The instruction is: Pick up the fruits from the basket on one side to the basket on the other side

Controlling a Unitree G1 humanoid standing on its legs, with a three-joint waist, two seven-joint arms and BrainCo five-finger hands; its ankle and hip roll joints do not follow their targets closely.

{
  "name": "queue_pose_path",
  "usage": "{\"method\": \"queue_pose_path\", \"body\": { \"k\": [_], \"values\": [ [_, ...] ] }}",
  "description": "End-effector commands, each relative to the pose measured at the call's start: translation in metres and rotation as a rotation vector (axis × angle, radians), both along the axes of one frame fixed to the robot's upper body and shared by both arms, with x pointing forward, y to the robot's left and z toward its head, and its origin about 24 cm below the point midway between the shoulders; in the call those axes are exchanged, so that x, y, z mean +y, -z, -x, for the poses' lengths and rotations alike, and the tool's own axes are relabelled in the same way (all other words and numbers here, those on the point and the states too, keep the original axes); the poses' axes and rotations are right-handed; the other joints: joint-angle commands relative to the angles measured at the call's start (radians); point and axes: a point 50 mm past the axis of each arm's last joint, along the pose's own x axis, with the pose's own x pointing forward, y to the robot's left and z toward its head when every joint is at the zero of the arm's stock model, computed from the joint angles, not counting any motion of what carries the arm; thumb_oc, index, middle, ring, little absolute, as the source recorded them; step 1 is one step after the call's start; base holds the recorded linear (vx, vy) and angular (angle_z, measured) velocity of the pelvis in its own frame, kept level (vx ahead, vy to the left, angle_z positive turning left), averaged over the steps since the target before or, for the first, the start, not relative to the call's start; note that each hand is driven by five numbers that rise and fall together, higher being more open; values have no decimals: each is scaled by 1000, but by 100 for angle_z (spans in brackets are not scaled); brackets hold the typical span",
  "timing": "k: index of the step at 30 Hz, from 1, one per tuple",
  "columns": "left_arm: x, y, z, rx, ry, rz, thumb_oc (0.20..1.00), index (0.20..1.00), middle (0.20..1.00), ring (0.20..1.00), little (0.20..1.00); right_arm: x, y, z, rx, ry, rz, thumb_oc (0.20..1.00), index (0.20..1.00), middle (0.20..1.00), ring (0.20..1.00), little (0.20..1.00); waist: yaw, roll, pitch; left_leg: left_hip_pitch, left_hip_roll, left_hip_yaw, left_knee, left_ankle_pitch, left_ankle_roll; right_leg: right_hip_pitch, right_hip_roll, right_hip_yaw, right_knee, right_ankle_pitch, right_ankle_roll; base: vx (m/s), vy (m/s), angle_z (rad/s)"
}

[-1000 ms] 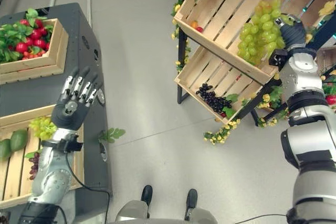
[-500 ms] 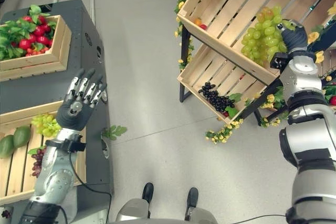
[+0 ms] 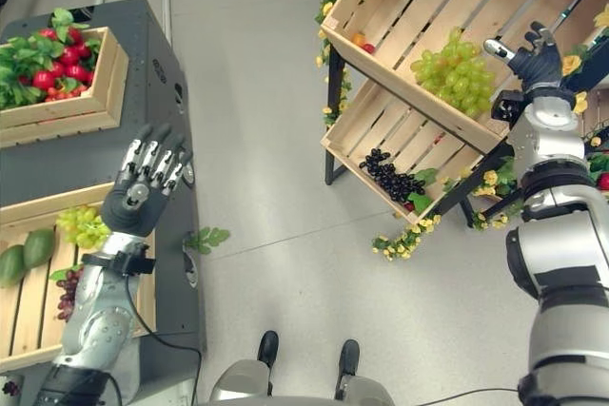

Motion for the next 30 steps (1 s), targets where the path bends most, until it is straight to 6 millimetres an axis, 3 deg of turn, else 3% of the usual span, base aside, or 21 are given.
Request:
{"method": "queue_pose_path", "body": {
  "k": [1, 11, 17, 23, 27, 28, 30],
  "values": [
    [-8, -27, 8, -141, 45, -14, 1000, 1000, 1000, 1000, 1000, 6, -54, 0, -119, 24, 130, 1000, 1000, 1000, 1000, 1000, -34, -39, -29, -19, -18, 9, 4, 24, -8, 16, -1, 23, 4, -28, 49, 0, 0, 0],
    [-9, -26, 8, -138, 50, -22, 1000, 1000, 1000, 1000, 1000, 9, -63, 0, -90, 34, 275, 1000, 1000, 1000, 1000, 1000, -41, -48, -27, -13, -16, 12, 3, 22, -9, 20, 2, 24, 4, -29, 48, 0, 0, 0],
    [0, -24, 8, -137, -27, -20, 1000, 1000, 1000, 1000, 1000, 36, -68, 7, -283, -135, 245, 1000, 1000, 1000, 1000, 1000, -60, -45, -34, 8, -17, 22, 2, 13, -7, 37, -1, 32, 4, -34, 47, 9, 7, -2],
    [14, -14, 9, -111, -155, -7, 1000, 1000, 1000, 1000, 1000, 58, -3, 40, -383, -376, 77, 1000, 1000, 1000, 1000, 1000, -86, -34, -50, 20, -26, 20, 6, 13, 1, 55, -13, 23, 8, -35, 44, 16, 5, -5],
    [27, -4, 9, -69, -284, -13, 1000, 1000, 1000, 1000, 1000, 95, 37, 78, -422, -575, -5, 1000, 1000, 1000, 1000, 1000, -97, -23, -72, 41, -30, 15, 9, 5, 2, 89, -22, 11, 10, -53, 41, 40, -22, 3],
    [27, -3, 9, -68, -283, -14, 1000, 1000, 1000, 1000, 1000, 95, 38, 79, -421, -574, -6, 1000, 1000, 1000, 1000, 1000, -96, -23, -73, 41, -30, 14, 9, 5, 1, 90, -22, 10, 10, -53, 41, 37, -33, 10],
    [34, 16, 9, 19, -350, -14, 1000, 1000, 1000, 1000, 1000, 106, 49, 94, -414, -645, -19, 1000, 1000, 1000, 1000, 1000, -101, -16, -85, 48, -33, 6, 14, 5, -1, 105, -26, 0, 13, -62, 38, 17, -34, 16]
  ]
}}
